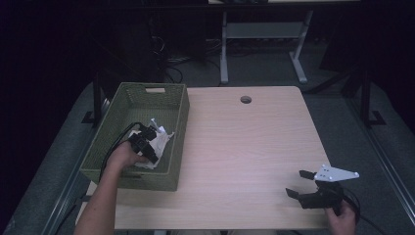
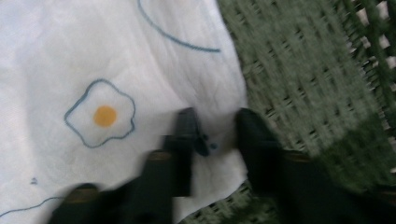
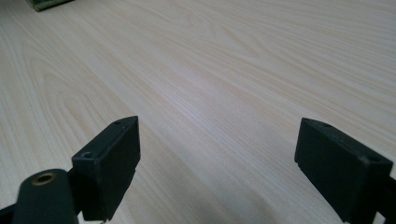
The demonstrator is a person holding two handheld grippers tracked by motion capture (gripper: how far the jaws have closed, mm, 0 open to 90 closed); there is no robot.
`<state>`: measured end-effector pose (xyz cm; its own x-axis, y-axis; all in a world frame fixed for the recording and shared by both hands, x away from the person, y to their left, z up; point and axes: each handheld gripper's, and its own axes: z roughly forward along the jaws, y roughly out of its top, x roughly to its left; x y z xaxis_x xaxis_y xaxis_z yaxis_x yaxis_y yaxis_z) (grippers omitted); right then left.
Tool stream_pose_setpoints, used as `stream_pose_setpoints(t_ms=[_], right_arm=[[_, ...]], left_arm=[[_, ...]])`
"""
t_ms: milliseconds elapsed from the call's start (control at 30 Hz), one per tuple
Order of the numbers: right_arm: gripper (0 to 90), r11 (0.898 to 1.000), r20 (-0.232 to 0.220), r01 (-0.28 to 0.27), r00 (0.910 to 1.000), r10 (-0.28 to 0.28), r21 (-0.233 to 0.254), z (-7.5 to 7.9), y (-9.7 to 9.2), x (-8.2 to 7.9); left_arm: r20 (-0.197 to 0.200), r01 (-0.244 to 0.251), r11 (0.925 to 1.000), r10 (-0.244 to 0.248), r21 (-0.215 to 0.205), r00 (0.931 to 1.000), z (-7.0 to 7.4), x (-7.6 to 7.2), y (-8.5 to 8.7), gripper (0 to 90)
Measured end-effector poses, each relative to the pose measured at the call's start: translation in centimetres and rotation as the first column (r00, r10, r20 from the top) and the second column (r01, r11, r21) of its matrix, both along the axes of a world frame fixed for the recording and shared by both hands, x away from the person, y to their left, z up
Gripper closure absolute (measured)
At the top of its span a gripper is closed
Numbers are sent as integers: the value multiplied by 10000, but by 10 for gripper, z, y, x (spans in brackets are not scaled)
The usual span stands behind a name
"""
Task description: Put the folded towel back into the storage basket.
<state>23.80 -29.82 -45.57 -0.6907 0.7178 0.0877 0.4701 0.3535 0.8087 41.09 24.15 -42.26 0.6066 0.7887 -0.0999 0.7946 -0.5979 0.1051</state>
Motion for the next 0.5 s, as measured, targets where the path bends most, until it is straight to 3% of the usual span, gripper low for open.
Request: stream_pose_setpoints(t_ms=[67, 133, 200, 233, 267, 367, 400, 500], right_arm=[[137, 10000, 48, -4, 10000, 4, 12, 1, -1, 0], [137, 10000, 37, 14, 10000, -14, 7, 1, -2, 0], [137, 10000, 17, 57, 10000, -57, 36, 1, -3, 0], [137, 10000, 17, 57, 10000, -57, 36, 1, -3, 0], [137, 10000, 59, 61, 10000, -62, 42, 2, -3, -1], [137, 10000, 54, 55, 10000, -55, 20, 2, -3, -1], [137, 10000, 61, 67, 10000, -67, -8, 2, -3, -1], [137, 10000, 56, 69, 10000, -69, -16, 2, -4, -1]], left_arm=[[88, -104, 9998, 103, 139, 9999, 1, 0, -3, 837], [153, -311, 9995, 310, 25, 9994, 2, 1, -3, 862], [192, -669, 9963, 680, -546, 9975, 4, 1, -1, 867], [192, -669, 9963, 680, -546, 9975, 4, 1, -1, 869], [154, -845, 9904, 866, -1095, 9961, 6, 2, -2, 868], [162, -824, 9898, 849, -1163, 9963, 7, 2, -6, 755], [260, -901, 9855, 947, -1437, 9952, 12, 4, -6, 713], [461, -1074, 9830, 1154, -1489, 9923, 19, 6, 1, 730]])
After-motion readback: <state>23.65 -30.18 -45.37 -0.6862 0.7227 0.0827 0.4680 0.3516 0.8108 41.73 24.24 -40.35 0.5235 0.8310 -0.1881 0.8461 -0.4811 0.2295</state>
